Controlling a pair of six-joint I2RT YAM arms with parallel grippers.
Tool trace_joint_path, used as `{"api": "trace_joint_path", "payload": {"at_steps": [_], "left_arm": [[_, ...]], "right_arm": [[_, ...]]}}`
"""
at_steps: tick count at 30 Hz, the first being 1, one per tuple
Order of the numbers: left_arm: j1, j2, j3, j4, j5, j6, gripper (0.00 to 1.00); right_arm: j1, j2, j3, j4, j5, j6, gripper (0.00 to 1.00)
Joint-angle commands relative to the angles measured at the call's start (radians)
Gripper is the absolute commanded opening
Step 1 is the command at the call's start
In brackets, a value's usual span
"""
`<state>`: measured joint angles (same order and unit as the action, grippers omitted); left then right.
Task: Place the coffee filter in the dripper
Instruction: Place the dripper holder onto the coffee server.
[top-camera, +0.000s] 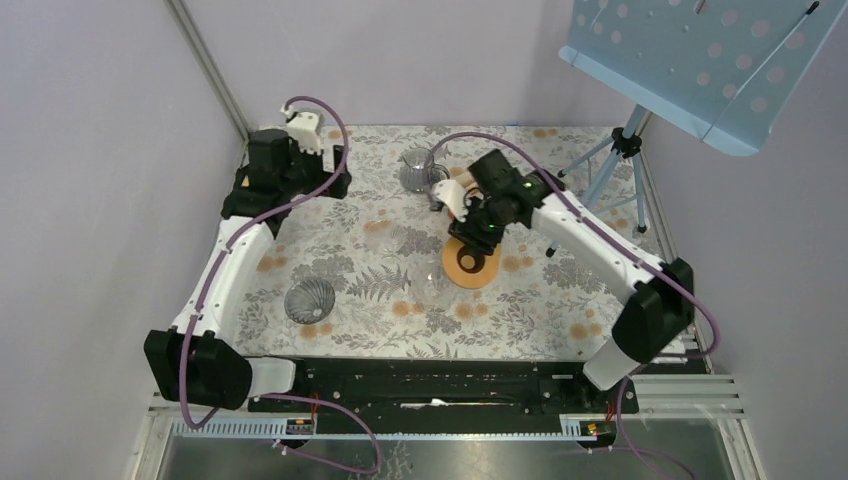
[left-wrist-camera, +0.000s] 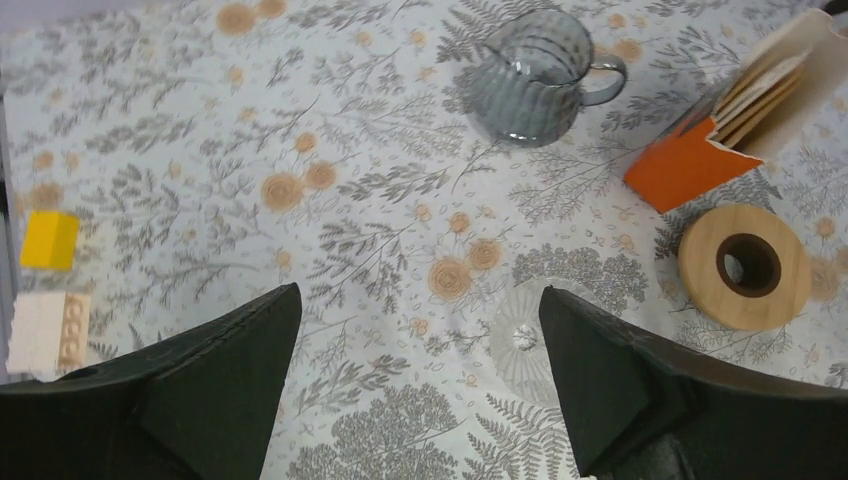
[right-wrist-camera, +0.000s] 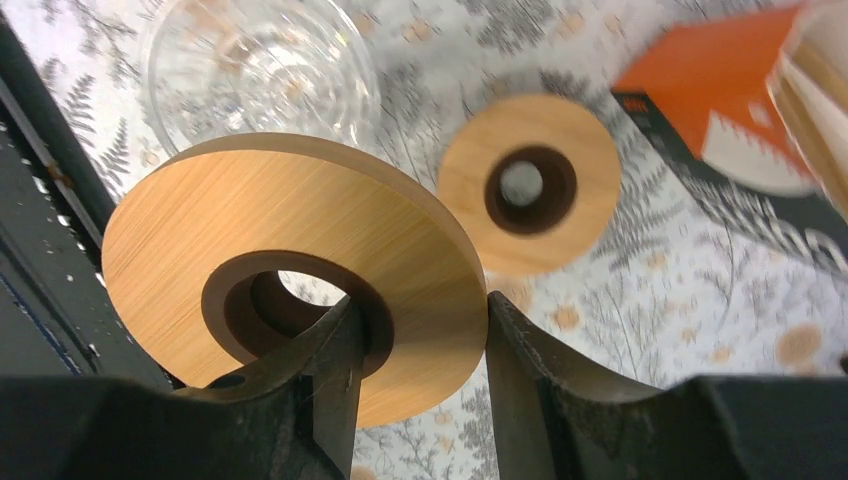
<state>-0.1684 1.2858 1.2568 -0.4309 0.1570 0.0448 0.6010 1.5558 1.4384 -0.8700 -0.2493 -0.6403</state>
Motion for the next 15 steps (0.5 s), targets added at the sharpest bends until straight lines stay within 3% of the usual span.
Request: {"api": "trace_joint_path", "payload": {"at_steps": [1,6,15], "left_arm": [[0.105,0.001,0.028,-0.019,0.114,-0.112,0.99],[0.206,-0.019,0.008,-0.025,0.160,-0.132,0.99],[0.256,-0.063,-0.020,-0.018,0.155,-0.097,0.99]], "right_arm": [[0.102,0.152,0.146,-0.095,0.019,0.025,0.25],[0.175,0.317,0.300,-0.154,0.027,0.046,0.25],[0.219,0.470,0.425,-0.201,0.061,0.063,0.25]]}}
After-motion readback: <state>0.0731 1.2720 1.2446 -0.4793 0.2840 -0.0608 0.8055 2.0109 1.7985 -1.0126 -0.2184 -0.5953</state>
